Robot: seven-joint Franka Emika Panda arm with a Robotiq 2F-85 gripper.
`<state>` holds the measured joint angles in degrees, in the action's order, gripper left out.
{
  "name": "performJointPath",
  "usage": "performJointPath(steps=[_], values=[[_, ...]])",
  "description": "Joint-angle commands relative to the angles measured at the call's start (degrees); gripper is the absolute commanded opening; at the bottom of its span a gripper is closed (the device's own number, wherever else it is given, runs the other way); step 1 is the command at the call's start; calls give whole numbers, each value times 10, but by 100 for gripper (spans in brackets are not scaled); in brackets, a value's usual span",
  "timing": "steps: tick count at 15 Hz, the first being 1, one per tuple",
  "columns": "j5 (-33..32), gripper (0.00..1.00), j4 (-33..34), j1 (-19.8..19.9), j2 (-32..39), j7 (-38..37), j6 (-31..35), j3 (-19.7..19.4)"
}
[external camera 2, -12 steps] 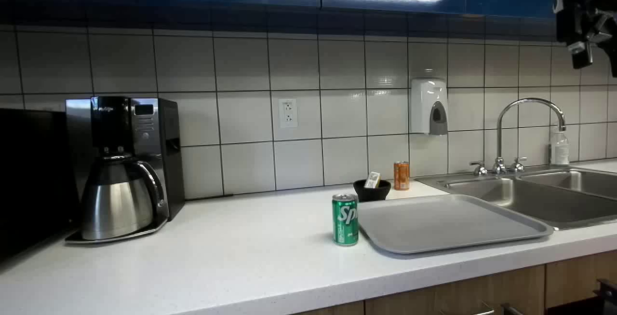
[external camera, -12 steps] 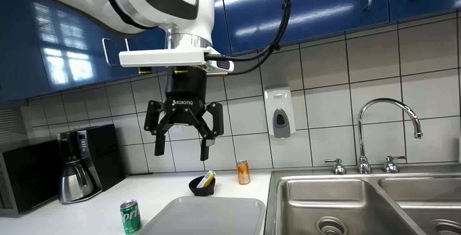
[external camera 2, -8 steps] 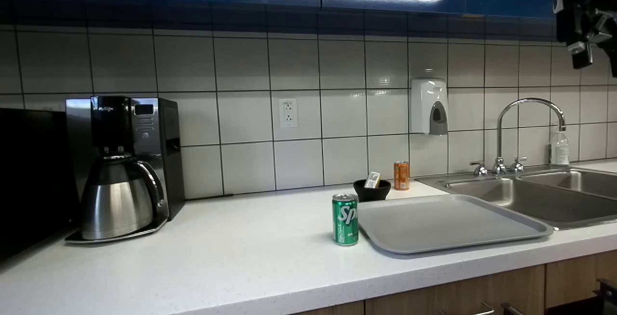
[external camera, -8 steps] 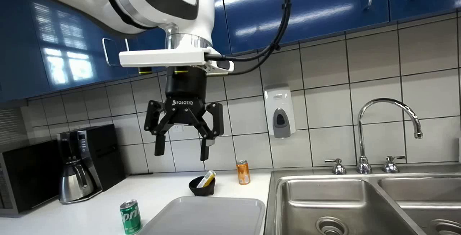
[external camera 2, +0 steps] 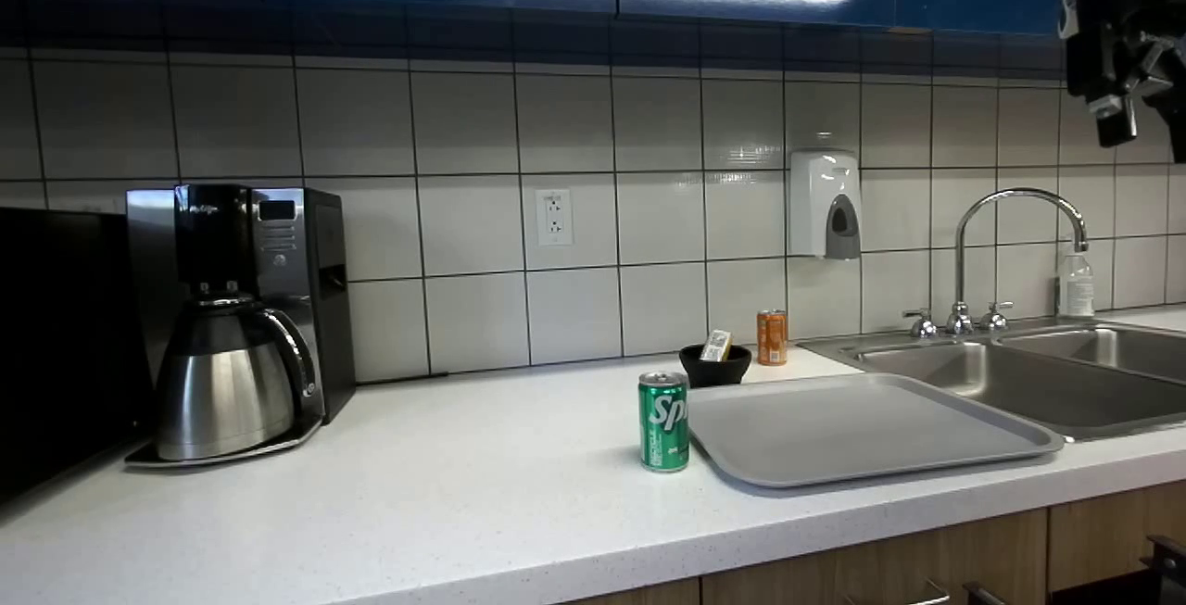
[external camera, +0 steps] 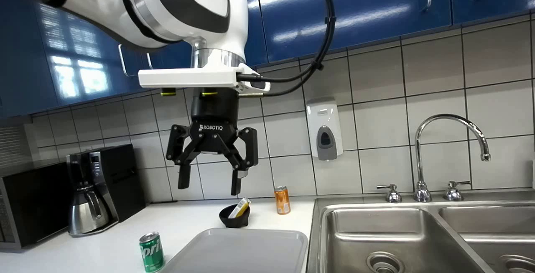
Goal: Pick up the orange can and place it on the gray tray, pick up the green can and place it on the gray tray
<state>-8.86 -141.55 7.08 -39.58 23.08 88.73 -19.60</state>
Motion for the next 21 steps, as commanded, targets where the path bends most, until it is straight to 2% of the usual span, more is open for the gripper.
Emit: performJointPath(steps=[1,7,11,17,21], values=[[-9,100,-32,3,0,-10,41,18],[0,100,-63,-1,35,-21,122,30],[11,100,-62,-1,85,-21,191,28],[48,100,-26,-6,202,-17,274,30],[88,100,23,-12,284,-15,286,37]])
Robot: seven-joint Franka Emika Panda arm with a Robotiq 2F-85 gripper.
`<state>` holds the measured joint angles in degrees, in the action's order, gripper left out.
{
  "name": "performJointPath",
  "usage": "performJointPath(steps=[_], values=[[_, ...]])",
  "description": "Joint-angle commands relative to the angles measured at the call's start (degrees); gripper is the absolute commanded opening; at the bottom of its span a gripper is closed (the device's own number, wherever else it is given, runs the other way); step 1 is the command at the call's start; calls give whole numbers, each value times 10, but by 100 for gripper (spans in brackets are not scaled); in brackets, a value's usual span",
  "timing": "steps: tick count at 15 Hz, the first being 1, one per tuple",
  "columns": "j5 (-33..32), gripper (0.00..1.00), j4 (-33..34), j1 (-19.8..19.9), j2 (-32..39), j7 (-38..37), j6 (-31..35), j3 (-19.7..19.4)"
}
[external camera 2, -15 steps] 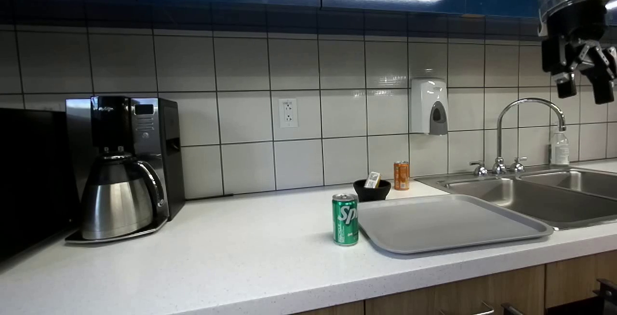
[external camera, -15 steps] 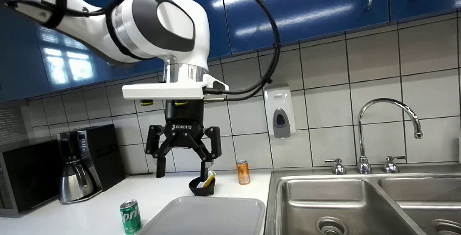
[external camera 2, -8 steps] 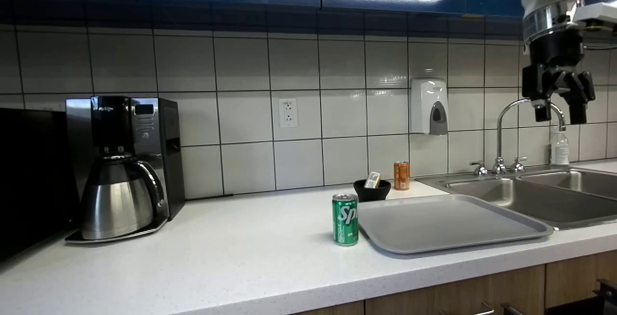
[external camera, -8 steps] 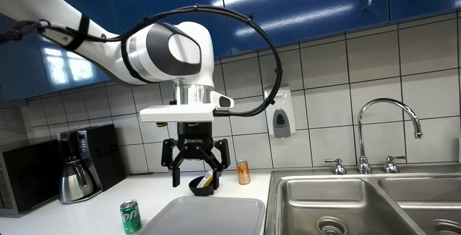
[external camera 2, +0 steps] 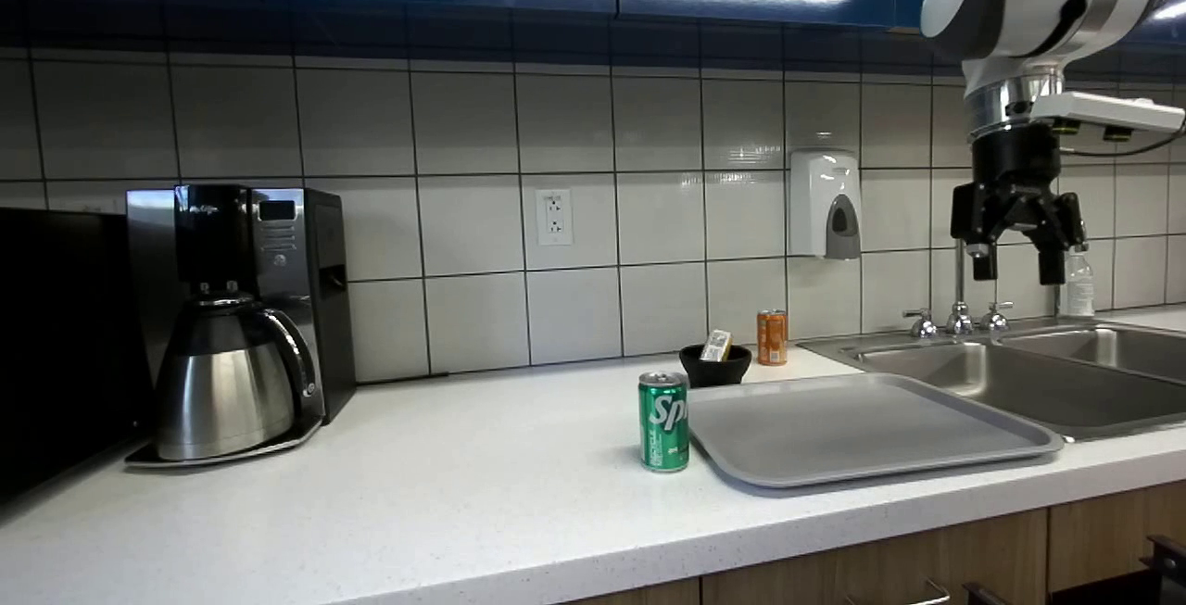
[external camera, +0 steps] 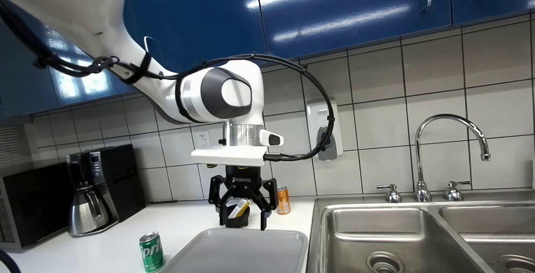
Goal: Pick up the orange can and place it on the gray tray, pick up the green can and place it on the gray tray
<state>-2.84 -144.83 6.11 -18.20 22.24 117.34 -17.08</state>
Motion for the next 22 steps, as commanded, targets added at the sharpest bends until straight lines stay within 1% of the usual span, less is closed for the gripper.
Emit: performJointPath(steps=[1,5,8,22], values=[[40,100,73,-5,91,-6,0,15],[64,100,143,-3,159,-8,1,35],[70,100,192,1,201,-10,4,49],[59,100,415,29,412,-19,28,85]])
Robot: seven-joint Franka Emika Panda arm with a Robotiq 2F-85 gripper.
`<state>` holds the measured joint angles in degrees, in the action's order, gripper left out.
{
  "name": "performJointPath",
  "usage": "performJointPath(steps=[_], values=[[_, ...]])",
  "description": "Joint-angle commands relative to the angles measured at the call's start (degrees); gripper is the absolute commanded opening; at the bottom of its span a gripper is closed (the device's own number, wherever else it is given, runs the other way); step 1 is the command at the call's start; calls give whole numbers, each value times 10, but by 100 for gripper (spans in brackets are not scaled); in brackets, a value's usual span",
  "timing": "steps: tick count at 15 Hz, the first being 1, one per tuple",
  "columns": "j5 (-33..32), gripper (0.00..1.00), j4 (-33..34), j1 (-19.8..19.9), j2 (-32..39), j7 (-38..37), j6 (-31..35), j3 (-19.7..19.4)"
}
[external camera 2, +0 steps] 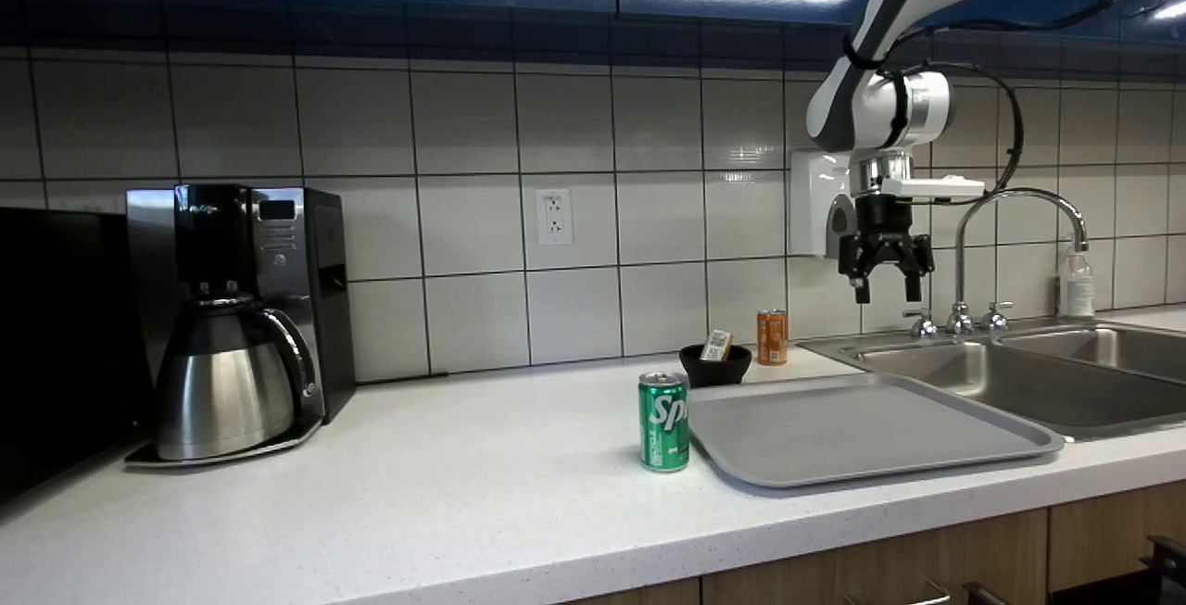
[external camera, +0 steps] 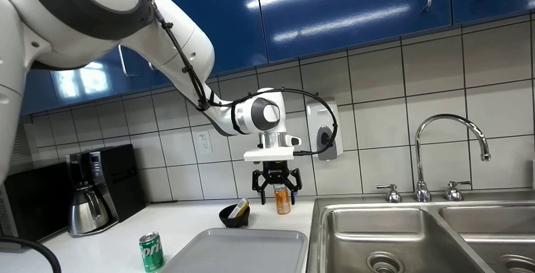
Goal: Pick up the orange can and place it on the gray tray, pick up the green can and place it on the gray tray
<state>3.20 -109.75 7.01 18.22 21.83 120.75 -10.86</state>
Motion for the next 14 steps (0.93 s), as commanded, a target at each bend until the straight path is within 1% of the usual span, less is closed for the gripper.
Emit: performJointPath(steps=[1,8,14], values=[[-1,100,81,22,61,-17,-7,25],[7,100,183,38,132,-30,-28,48],[6,100,247,41,169,-45,-42,61]])
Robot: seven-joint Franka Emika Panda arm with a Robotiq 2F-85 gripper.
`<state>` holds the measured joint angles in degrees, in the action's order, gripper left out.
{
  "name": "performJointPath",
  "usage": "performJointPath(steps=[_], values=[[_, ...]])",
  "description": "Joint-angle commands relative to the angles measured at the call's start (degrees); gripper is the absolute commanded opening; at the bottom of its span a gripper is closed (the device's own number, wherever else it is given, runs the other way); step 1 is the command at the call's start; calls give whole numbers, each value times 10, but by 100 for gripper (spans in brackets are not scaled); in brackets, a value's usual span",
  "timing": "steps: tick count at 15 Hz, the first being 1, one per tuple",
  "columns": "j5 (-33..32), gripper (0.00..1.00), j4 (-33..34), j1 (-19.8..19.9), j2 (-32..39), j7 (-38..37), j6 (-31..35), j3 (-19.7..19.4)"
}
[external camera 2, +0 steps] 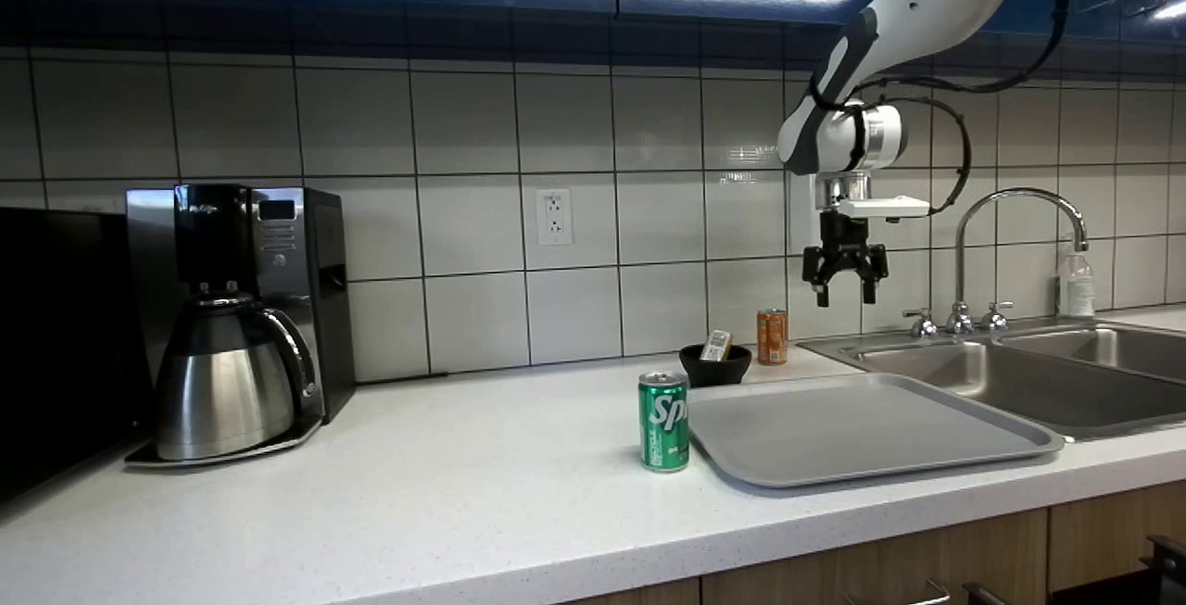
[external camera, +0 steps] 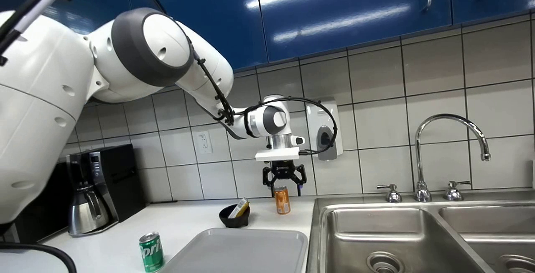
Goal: Pick up the orange can and place it on the gray tray, pick up the green can and place it on the gray tray
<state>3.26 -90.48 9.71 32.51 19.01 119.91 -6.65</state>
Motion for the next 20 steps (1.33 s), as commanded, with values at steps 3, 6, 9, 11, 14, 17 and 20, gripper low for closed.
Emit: performJointPath(steps=[3,6,9,11,14,17,20], values=[[8,100,78,12,37,-23,-48,27],[8,100,105,11,50,-32,-55,32],[6,100,136,8,66,-44,-66,35],[7,100,155,9,76,-48,-73,36],[6,100,181,9,90,-54,-85,37],[6,100,206,8,105,-60,-95,39],[6,100,229,8,118,-65,-105,41]])
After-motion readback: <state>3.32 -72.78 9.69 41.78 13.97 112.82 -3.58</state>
